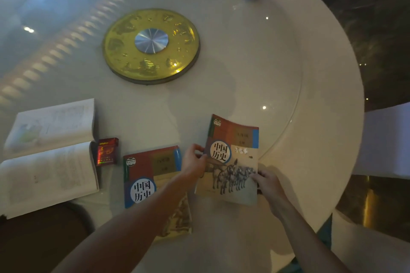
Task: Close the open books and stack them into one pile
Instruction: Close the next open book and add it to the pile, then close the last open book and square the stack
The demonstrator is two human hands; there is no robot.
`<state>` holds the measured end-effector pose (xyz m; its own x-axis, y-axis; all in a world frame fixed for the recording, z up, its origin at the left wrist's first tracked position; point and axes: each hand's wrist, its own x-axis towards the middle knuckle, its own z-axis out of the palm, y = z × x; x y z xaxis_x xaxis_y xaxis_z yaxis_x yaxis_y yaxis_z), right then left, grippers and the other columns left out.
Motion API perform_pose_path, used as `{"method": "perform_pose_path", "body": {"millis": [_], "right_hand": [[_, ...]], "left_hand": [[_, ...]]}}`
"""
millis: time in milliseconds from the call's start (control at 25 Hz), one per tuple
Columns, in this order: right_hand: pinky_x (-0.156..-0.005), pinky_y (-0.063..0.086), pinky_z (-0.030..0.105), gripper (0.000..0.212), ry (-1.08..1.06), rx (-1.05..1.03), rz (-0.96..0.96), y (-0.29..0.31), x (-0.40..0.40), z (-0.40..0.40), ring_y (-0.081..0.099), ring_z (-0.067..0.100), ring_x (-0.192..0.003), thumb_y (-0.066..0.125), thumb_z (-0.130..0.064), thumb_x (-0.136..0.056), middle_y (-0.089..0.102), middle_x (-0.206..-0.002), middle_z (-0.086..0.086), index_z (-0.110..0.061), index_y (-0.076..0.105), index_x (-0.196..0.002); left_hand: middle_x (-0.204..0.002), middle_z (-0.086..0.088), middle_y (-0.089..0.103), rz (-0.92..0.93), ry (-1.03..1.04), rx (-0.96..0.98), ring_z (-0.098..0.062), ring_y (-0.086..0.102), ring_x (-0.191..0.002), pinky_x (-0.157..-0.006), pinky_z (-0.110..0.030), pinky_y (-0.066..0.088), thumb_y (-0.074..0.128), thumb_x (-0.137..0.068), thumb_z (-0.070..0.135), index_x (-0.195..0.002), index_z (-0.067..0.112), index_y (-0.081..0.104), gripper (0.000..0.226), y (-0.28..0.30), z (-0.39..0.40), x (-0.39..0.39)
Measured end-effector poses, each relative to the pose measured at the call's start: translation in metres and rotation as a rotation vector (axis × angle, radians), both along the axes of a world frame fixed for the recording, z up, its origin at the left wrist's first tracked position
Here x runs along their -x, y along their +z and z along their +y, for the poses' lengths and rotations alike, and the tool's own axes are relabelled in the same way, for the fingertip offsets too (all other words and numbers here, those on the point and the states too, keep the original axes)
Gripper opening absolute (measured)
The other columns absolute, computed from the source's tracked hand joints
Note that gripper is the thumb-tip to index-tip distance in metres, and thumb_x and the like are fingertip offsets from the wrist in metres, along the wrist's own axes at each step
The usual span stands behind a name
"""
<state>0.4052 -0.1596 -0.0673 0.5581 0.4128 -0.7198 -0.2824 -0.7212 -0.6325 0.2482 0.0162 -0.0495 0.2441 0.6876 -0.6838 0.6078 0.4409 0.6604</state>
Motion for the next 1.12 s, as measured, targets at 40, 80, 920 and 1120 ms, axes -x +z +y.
{"method": "perform_pose_path", "body": {"millis": [40, 80, 920, 1120], "right_hand": [[-0.072, 0.058, 0.042, 0.017, 0.0, -0.031, 0.013, 0.007, 0.005, 0.005, 0.074, 0.031, -0.089, 0.058, -0.012, -0.1, 0.078, -0.102, 0.017, -0.004, 0.074, -0.101], [-0.069, 0.058, 0.039, 0.016, 0.009, -0.065, 0.036, 0.014, 0.011, 0.011, 0.073, 0.029, -0.087, 0.059, -0.011, -0.1, 0.078, -0.102, 0.015, -0.007, 0.074, -0.103], [-0.064, 0.058, 0.04, 0.014, 0.733, 0.163, -0.498, 0.01, 0.197, 0.07, 0.067, 0.016, -0.077, 0.061, -0.038, -0.094, 0.07, -0.089, -0.003, -0.024, 0.06, -0.096], [-0.069, 0.049, 0.036, 0.021, 0.758, 0.131, -0.687, 0.032, 0.225, 0.107, 0.061, 0.022, -0.087, 0.058, -0.032, -0.097, 0.063, -0.102, 0.003, -0.016, 0.058, -0.111]], "left_hand": [[-0.106, -0.006, 0.07, -0.029, 0.024, -0.011, -0.025, 0.075, -0.082, -0.057, -0.035, 0.06, 0.061, -0.099, 0.014, -0.113, 0.014, 0.057, 0.015, 0.006, 0.003, 0.01], [-0.105, -0.006, 0.069, -0.055, 0.056, -0.025, -0.023, 0.074, -0.08, -0.054, -0.033, 0.059, 0.06, -0.099, 0.014, -0.113, 0.013, 0.057, 0.015, 0.012, 0.007, 0.023], [-0.093, 0.001, 0.068, 0.163, 0.265, -0.158, -0.012, 0.066, -0.081, -0.062, -0.033, 0.06, 0.068, -0.092, 0.024, -0.099, 0.021, 0.061, 0.011, -0.023, -0.024, 0.262], [-0.093, 0.004, 0.07, 0.14, 0.29, -0.337, -0.012, 0.068, -0.086, -0.07, -0.028, 0.055, 0.071, -0.09, 0.032, -0.1, 0.017, 0.067, 0.018, -0.005, 0.017, 0.308]]}}
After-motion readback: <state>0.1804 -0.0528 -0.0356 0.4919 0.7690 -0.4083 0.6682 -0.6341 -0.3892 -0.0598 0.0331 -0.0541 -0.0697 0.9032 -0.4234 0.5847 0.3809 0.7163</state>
